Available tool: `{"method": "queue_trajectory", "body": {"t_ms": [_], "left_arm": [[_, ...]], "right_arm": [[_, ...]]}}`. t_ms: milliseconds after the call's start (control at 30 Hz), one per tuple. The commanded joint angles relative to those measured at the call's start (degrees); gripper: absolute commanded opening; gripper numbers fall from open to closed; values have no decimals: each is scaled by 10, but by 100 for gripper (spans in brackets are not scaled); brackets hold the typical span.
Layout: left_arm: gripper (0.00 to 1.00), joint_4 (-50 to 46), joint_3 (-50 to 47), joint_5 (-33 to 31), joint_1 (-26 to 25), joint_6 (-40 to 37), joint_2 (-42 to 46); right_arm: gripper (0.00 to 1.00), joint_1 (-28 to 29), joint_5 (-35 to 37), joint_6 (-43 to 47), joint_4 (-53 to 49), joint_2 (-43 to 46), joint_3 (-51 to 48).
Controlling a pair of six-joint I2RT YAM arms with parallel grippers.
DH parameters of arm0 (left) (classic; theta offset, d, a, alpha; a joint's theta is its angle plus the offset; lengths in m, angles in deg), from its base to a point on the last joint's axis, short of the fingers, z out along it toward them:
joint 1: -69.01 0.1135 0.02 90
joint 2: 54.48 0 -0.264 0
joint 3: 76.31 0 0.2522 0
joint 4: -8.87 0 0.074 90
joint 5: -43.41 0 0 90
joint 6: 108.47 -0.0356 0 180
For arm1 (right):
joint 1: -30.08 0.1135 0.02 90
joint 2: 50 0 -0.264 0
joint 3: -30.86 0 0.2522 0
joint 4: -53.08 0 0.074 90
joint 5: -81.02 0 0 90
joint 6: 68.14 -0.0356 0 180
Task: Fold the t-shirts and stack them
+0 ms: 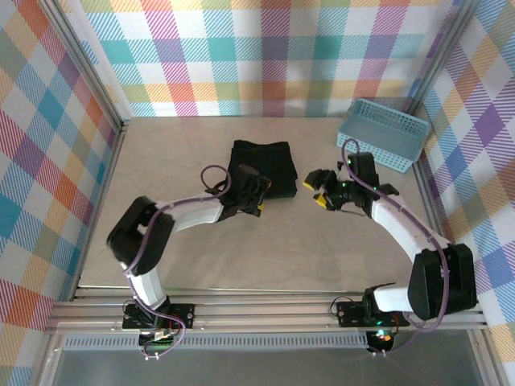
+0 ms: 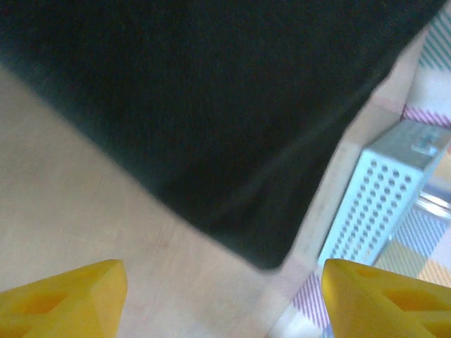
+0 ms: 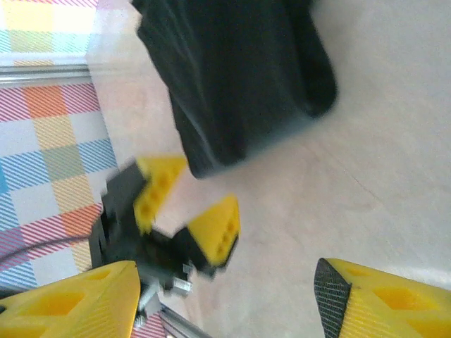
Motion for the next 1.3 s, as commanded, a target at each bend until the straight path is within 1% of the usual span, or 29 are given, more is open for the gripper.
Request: {"method": "queue_trajectory", "body": {"t_ms": [0, 100, 167, 233, 267, 300, 333, 367, 400, 500, 667, 700, 767, 833, 933, 1033, 1133, 1200, 1267], "left_arm": [[76, 87, 40, -59, -15, 57, -53], [74, 100, 54, -102, -19, 85, -94], [67, 118, 63, -124, -18, 95, -122], [51, 136, 77, -136, -14, 96, -149], [39, 138, 82, -141, -11, 100, -158], [23, 140, 80, -156, -7, 104, -160], [12, 137, 76, -169, -1, 106, -157], [4, 129, 69, -180, 8, 107, -151], [0, 129, 61, -186, 21, 103, -144], [0, 133, 37, -159, 78, 65, -122], [0, 112, -1, -100, 194, -22, -68], [0, 113, -6, -83, 219, -49, -62], [0, 125, -5, -33, 271, -98, -65], [0, 118, 3, 17, 327, -140, -72], [0, 103, 15, 39, 388, -186, -78], [0, 95, 42, 58, 432, -220, -101], [0, 66, 98, 89, 475, -271, -142], [0, 38, 138, 104, 493, -299, -170], [0, 33, 163, 113, 501, -307, -189]], "right_arm": [[67, -3, -26, -3, 13, 65, -25], [67, -4, -29, 0, -14, 111, -45], [68, -5, -31, 2, -28, 136, -55], [68, -8, -33, 3, -46, 158, -61], [68, -10, -35, 4, -56, 167, -63], [67, -14, -36, 6, -67, 175, -64], [67, -16, -36, 7, -75, 182, -65], [67, -19, -37, 9, -84, 188, -65], [67, -21, -37, 11, -91, 195, -65], [67, -25, -33, 14, -105, 209, -64], [67, -28, -31, 4, -99, 207, -68], [67, -28, -31, 1, -93, 204, -70], [66, -28, -30, -5, -84, 196, -71], [66, -28, -31, -9, -73, 183, -70], [66, -28, -30, -12, -60, 164, -67], [66, -28, -29, -12, -50, 142, -60], [66, -28, -34, -10, -41, 121, -50], [66, -28, -38, -6, -38, 108, -41], [66, -28, -43, -1, -36, 99, -33]]}}
